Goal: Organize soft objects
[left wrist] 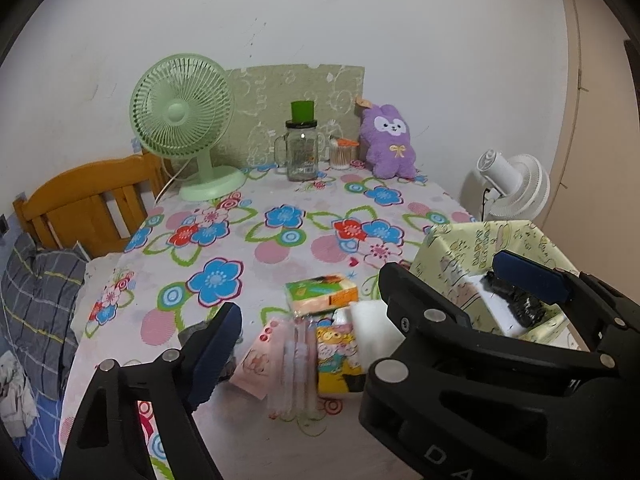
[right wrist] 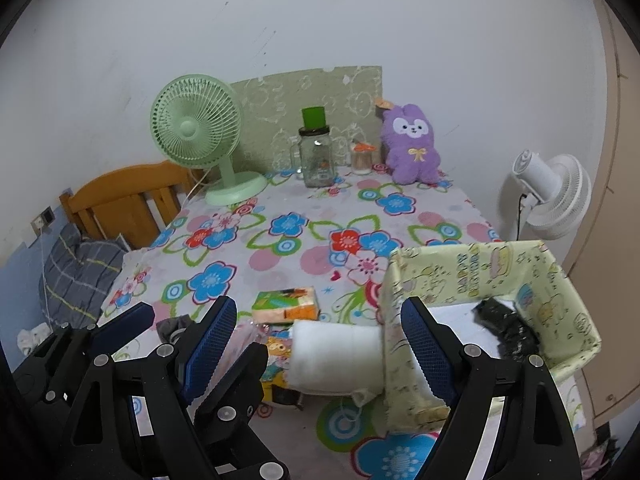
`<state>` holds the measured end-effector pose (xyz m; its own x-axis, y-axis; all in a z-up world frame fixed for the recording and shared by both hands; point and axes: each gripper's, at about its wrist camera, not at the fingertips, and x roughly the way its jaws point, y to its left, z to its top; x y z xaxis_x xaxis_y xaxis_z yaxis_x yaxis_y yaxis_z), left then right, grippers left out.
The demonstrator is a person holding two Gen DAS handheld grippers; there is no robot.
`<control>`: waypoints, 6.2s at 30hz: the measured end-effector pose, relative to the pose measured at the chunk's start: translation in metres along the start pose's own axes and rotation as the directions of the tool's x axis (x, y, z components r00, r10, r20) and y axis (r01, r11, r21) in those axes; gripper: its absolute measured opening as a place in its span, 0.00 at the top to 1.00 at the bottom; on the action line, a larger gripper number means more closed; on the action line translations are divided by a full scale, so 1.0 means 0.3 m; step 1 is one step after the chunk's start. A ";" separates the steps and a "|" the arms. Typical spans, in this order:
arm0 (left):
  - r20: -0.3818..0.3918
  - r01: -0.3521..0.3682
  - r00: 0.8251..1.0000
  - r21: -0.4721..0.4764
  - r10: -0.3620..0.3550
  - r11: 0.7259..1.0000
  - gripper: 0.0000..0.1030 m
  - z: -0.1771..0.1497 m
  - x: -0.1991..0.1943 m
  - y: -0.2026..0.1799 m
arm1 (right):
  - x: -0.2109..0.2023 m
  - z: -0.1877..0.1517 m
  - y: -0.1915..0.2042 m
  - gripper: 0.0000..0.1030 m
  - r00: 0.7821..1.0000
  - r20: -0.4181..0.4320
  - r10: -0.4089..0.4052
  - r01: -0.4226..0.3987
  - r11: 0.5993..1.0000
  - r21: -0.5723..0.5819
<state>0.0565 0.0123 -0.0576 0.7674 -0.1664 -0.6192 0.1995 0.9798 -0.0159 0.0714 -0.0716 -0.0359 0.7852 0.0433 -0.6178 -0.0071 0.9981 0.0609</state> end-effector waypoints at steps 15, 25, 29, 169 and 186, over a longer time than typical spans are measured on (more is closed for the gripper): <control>-0.081 -0.022 0.997 -0.051 0.018 0.998 0.31 -0.075 0.073 0.101 | 0.097 -0.064 0.059 0.16 0.998 -0.058 0.033 -0.033 0.999 -0.001; -0.130 -0.022 0.991 -0.074 0.012 0.997 0.36 -0.106 0.137 0.133 | 0.162 -0.089 0.072 0.21 0.995 -0.093 -0.021 0.020 1.000 -0.009; -0.155 -0.021 0.988 -0.083 0.008 0.996 0.38 -0.118 0.167 0.145 | 0.181 -0.098 0.077 0.23 0.994 -0.084 -0.076 0.074 0.997 -0.028; 0.036 0.099 0.994 0.029 -0.100 0.995 0.87 0.171 0.041 -0.398 | -0.057 0.144 -0.398 0.85 0.998 0.040 -0.044 0.042 0.998 0.052; -0.050 0.160 0.986 0.053 -0.158 0.986 0.86 0.135 0.185 -0.505 | 0.041 0.086 -0.539 0.85 0.993 -0.025 -0.113 0.115 0.990 0.085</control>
<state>0.0935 -0.1500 -0.0576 0.6949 -0.3129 -0.6474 0.3522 0.9331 -0.0729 0.0981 -0.2337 -0.0330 0.7654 -0.0690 -0.6398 0.1360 0.9891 0.0560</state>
